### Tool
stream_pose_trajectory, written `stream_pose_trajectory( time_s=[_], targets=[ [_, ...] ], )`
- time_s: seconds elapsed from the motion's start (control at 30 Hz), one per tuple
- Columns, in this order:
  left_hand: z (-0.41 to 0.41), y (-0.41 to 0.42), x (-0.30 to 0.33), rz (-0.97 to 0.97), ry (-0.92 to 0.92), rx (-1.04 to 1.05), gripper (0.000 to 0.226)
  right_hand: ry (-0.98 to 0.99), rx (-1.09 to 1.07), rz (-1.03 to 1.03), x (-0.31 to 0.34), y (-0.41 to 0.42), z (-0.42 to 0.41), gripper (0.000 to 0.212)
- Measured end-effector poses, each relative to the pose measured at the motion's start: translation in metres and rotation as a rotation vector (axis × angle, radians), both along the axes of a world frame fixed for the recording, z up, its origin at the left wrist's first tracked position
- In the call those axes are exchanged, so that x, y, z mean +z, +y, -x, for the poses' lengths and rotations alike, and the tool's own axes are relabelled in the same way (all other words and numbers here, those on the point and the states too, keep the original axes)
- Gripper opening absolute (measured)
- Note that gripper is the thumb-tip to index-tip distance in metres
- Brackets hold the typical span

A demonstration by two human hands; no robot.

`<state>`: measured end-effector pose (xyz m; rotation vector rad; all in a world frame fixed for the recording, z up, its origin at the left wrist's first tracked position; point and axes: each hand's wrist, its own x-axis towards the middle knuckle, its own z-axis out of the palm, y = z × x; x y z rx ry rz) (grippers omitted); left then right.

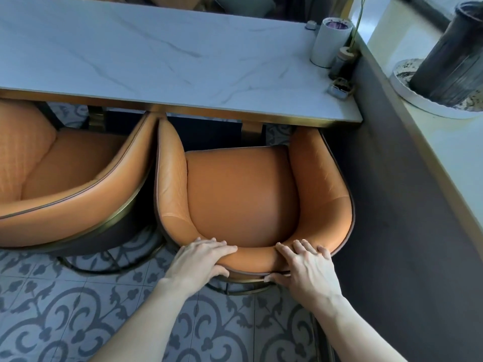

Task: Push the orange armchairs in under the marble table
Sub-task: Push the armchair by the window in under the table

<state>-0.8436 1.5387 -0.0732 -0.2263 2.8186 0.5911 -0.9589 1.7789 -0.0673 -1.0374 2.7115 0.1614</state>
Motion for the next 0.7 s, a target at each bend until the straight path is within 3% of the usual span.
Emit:
stream_pose_trajectory(
  time_s=[0.43,0.7],
  targets=[
    [0.044,-0.061,-0.004,-0.065,0.015,-0.042,0.064,0.015,-0.053,-0.018,0.002,-0.056,0.031,0.092],
    [0.057,-0.034,0.001,-0.079,-0.099,0.028,0.067,-0.229,-0.028,-0.067,0.01,-0.026,0.088,0.114]
  ],
)
